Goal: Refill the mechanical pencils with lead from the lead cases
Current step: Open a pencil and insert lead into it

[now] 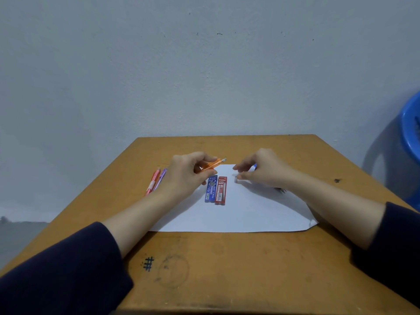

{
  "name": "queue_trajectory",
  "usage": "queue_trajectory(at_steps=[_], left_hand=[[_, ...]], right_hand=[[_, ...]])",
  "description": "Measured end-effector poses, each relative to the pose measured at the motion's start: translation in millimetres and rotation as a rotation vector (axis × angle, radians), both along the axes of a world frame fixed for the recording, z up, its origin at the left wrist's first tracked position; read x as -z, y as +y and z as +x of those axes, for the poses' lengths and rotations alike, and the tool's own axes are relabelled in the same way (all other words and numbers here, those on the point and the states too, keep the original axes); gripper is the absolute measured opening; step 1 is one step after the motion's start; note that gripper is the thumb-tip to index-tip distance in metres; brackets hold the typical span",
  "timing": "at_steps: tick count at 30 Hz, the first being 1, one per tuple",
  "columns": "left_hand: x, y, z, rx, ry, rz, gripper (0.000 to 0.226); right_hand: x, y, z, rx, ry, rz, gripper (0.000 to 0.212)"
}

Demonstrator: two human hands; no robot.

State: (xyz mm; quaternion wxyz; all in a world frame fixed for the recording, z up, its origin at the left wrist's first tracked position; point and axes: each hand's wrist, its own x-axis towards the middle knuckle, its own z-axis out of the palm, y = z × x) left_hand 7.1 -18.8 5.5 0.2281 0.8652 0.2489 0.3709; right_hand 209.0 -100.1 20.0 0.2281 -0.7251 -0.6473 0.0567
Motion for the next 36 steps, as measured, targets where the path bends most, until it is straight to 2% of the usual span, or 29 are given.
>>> queue_trajectory(at_steps=[5,9,21,29,32,36], left_hand=[[1.7,-0.9,0.7,0.027,-0.017,-0.023,0.025],[1.3,-4.1,1.0,0.046,-0.006,-0.034,0.025],[0.6,-4.2,2.3,0.054,-0.013,0.012,0.026],[2.2,-0.8,1.5,0.053,0.029,0.023,0.027],[1.0,0.5,-0.1,0.023,0.028,0.004,0.027],[0.8,0.4,-0.6,0.016,0.040,0.011,0.026]], right_hand=[[-4.3,-0.3,-4.6,0.020,0.228,0.200,0.016],[-4.7,-3.3,-10.0,0.006,0.269,0.270,0.012],[-2.2,-3.6,-10.9,-0.054,0.295,0.284,0.005],[1.2,-0.5,1.6,0.000,0.269,0.321,0.005],[1.5,0.6,11.4,0.041,0.292,0.278,0.005],[8.3,3.2,14.7,0.074,0.169,0.160,0.009]])
